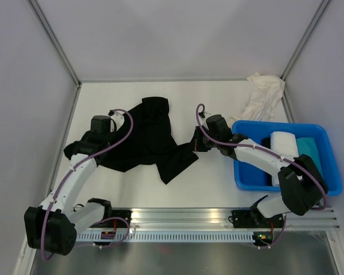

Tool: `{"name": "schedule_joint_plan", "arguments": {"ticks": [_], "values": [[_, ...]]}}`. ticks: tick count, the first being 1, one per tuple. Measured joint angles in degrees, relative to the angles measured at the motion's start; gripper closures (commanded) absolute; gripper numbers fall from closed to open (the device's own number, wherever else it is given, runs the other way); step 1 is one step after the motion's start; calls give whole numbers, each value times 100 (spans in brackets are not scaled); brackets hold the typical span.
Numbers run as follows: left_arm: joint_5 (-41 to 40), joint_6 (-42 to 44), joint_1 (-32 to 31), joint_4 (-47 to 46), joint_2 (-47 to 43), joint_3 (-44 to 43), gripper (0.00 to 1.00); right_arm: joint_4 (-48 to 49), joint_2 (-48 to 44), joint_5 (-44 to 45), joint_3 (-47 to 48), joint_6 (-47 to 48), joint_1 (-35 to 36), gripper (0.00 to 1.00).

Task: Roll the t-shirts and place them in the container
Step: Flatten the tshirt

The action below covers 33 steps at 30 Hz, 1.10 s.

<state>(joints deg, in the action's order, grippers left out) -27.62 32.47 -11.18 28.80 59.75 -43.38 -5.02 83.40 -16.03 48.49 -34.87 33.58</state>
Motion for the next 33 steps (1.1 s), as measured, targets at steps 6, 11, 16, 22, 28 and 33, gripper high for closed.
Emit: {"name": "schedule_joint_plan", "arguments": {"ticks": [6,11,16,22,28,33], "values": [[-103,330,435,-557,678,-1073,98,-260,-120,-122,199,221,0,100],[-221,367,669,-1572,2236,-2267,98,-487,-496,-299,262,404,0,100],[-247,363,697,-2197,3821,-3613,98,-811,-911,-365,260,520,0,100],[-297,345,769,-2284,5528,-5268,58,-935,-1228,-367,256,520,0,100],[-59,-13,881,-1392,6105,-5890,0,-903,-1193,-369,256,487,0,100],[608,-284,920,-538,4970,-4863,5,-844,-861,-380,330,463,0,100]]}}
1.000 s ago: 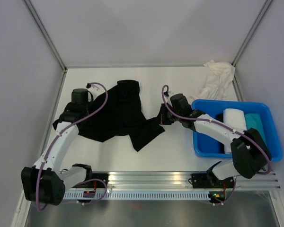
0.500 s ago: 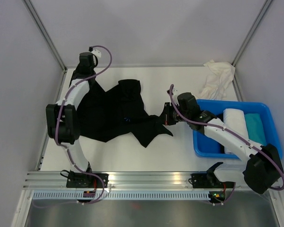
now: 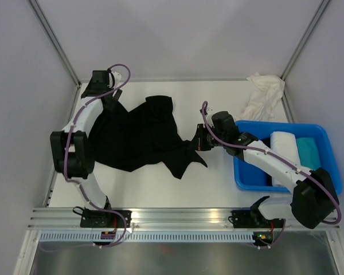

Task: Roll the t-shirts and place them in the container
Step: Flatten the tshirt

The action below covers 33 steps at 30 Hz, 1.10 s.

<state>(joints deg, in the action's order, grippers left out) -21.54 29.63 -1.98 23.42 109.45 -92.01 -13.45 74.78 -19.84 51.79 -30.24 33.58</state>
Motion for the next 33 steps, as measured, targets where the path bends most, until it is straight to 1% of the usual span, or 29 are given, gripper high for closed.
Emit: {"name": "schedule_joint_plan", "arguments": {"ticks": [2,3,5,6,7,8,11,13,15,19,22,24,29,31,33], "values": [[350,-11,4,306,-872,715,13,24,90,4,0,-26,0,100],[507,0,4,428,-1272,1040,15,42,118,4,2,-50,0,100],[957,116,4,721,-2374,1884,18,74,142,11,13,-85,0,100],[1137,175,2,866,-2754,2181,18,70,155,7,57,-101,0,100],[1598,361,4,1165,-3436,2736,18,52,188,9,138,-101,0,100],[1694,398,2,1259,-3571,2837,17,52,232,9,251,-103,0,100],[2441,761,-9,1508,-4297,3842,15,-17,372,-4,785,-109,0,100],[2710,846,-11,1788,-4378,4251,14,-66,461,-22,1307,-114,0,100],[2885,859,-9,2022,-4295,4404,13,-129,612,-61,2037,-127,0,100],[3206,855,-9,2210,-4286,4203,10,-7,890,-149,3473,-201,0,100],[3436,857,-9,2253,-4315,3939,7,260,922,-166,4168,-271,72,100],[3598,881,-9,2240,-4358,3917,0,459,920,-146,4457,-299,210,100],[3963,894,-116,2033,-4041,4284,0,706,931,-98,4612,-398,492,100],[3991,892,-289,1814,-3827,4583,0,706,975,-50,4605,-437,487,100],[3895,885,-623,1497,-3639,4990,0,704,1058,26,4603,-470,481,100]]}}
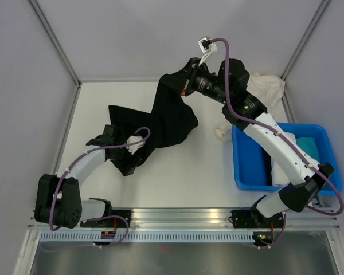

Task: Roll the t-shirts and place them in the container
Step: Flatten the tshirt

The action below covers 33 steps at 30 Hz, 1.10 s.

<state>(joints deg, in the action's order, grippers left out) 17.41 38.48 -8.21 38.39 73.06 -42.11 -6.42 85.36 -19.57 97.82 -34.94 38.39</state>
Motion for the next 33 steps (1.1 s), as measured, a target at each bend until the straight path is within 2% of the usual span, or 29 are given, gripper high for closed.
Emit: {"name": "schedule_joint_plan", "arguments": {"ticks": [3,5,6,7,9,10,11,16,20,24,28,31,33], "values": [[-273,-37,-455,-459,273,398,1,-17,138,70,-2,-4,-4,100],[-509,-79,-542,-815,422,455,11,-63,181,136,-9,4,-4,100],[-568,-111,-542,-990,461,461,20,-98,186,155,-26,13,-4,100],[-605,-186,-531,-1191,503,461,41,-118,186,173,-46,24,-7,100],[-826,-286,-531,-1585,577,457,64,-138,186,199,-79,44,-17,100],[-905,-319,-531,-1731,621,455,83,-142,181,210,-118,50,-37,100],[-997,-358,-531,-1825,643,459,96,-146,175,212,-149,52,-52,100],[-1346,-356,-496,-1952,457,507,98,-223,26,299,-527,76,-271,100],[-1589,-352,-260,-1716,-138,409,98,-540,-140,459,-623,269,-426,100],[-1580,-299,188,-927,-802,-387,98,-1045,-516,798,-629,682,-455,100],[-1508,-107,654,-426,-1080,-1207,98,-1388,-1060,1134,-645,1014,-457,100],[-1377,74,920,-254,-970,-1491,98,-1467,-1309,1338,-647,1169,-483,100],[-1246,181,1102,-140,-592,-1696,98,-1460,-1318,1397,-647,1235,-511,100]]}}
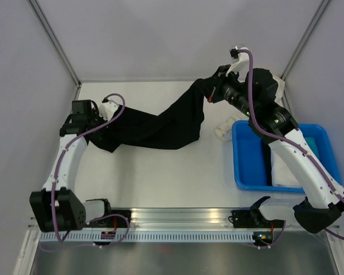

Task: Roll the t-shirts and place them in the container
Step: Flatten the tshirt

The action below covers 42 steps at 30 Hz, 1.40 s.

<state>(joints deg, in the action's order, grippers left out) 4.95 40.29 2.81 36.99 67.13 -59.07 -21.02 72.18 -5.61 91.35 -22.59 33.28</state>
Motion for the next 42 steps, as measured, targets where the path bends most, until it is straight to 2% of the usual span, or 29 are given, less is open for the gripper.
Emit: {"name": "schedule_joint_plan", "arguments": {"ticks": [4,6,7,10,12,15,18,23,25,28,31,38,42], "values": [[111,105,203,-59,1268,-446,86,70,501,-11,7,59,-70,100],[92,70,232,-258,1941,-627,73,92,944,-39,7,90,-118,100],[66,17,238,-376,2280,-750,60,92,1220,-57,17,103,-155,100],[-76,-269,236,-682,3073,-1156,42,63,1952,-111,162,114,-247,100],[-197,-455,236,-883,3436,-1469,40,63,2354,-153,236,105,-334,99],[-210,-584,238,-1067,3386,-1475,37,20,2616,-181,238,87,-439,100],[-131,-608,247,-1139,2728,-994,37,70,2623,-181,227,85,-514,100],[197,-503,181,-758,1045,37,36,304,2568,-186,70,81,-533,100],[221,-393,107,-697,800,376,32,350,2559,-186,-48,79,-533,100],[212,-254,24,-538,966,970,25,369,2546,-195,-232,74,-533,100],[190,-181,2,-380,1250,1370,22,400,2485,-199,-420,72,-533,100],[92,-168,-98,-660,1635,1530,25,466,2291,-201,-708,28,-533,100],[68,-192,-103,-866,1856,1410,31,476,2236,-195,-763,28,-533,100]]}}
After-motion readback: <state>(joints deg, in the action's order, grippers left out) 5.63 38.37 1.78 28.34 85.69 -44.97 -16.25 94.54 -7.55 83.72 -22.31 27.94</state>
